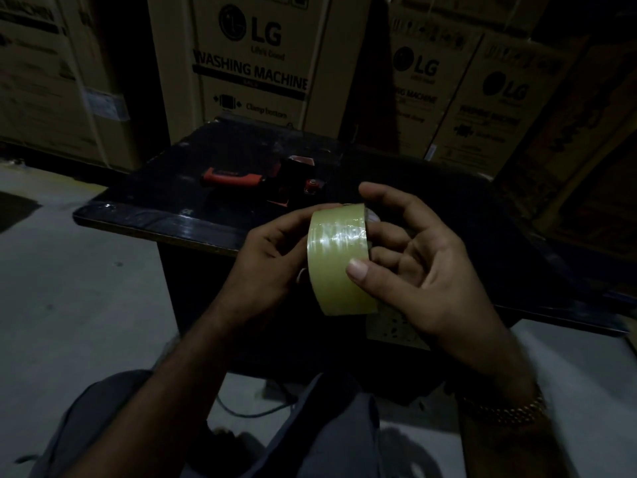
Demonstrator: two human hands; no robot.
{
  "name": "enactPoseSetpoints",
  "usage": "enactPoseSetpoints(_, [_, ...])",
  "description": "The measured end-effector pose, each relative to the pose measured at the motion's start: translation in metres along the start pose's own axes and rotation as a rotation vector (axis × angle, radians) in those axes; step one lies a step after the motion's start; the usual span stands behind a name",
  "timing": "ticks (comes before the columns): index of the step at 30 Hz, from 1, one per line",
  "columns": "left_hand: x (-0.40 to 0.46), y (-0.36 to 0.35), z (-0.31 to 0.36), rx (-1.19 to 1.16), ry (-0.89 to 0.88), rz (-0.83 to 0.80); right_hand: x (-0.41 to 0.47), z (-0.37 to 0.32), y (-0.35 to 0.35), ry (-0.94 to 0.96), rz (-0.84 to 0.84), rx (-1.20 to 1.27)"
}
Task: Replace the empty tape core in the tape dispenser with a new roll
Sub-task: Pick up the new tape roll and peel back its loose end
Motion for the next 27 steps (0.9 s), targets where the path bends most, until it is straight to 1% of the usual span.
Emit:
enactPoseSetpoints(4, [0.001,0.002,-0.002,-0.023,0.084,0.002,0.0,-0.002,0.0,0.025,0.023,-0.049])
enactPoseSetpoints(7, [0.002,0.006,-0.002,-0.045,0.144,-0.032,0.0,-0.004,0.002,0.025,0.041,-0.07])
enactPoseSetpoints(9, [0.003,0.01,0.003,-0.003,0.095,-0.064,0.0,-0.004,0.004,0.031,0.063,-0.103])
enactPoseSetpoints(12, [0.002,0.013,0.016,0.163,-0.036,-0.102,0.001,-0.003,0.006,0.039,0.079,-0.119])
enactPoseSetpoints(14, [0.002,0.012,0.025,0.233,-0.056,-0.131,0.001,-0.002,0.007,0.044,0.083,-0.118])
enactPoseSetpoints(20, [0.002,0.007,0.042,0.32,0.026,-0.254,0.001,-0.002,0.006,0.069,0.049,-0.125])
enactPoseSetpoints(22, [0.002,0.008,0.045,0.316,0.067,-0.29,0.002,-0.003,0.006,0.066,0.038,-0.116])
enactPoseSetpoints(27, [0.005,0.017,0.039,0.342,0.184,-0.339,0.004,0.005,0.008,0.047,-0.029,-0.135])
Point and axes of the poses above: each hand's wrist, its own x-axis towards the middle knuckle, its own y-axis out of the back of the hand, z = x × y, the point moved 5 cm from there along x, towards the middle knuckle, and after that the axes turned 3 degrees about y, right-handed, at the moved point
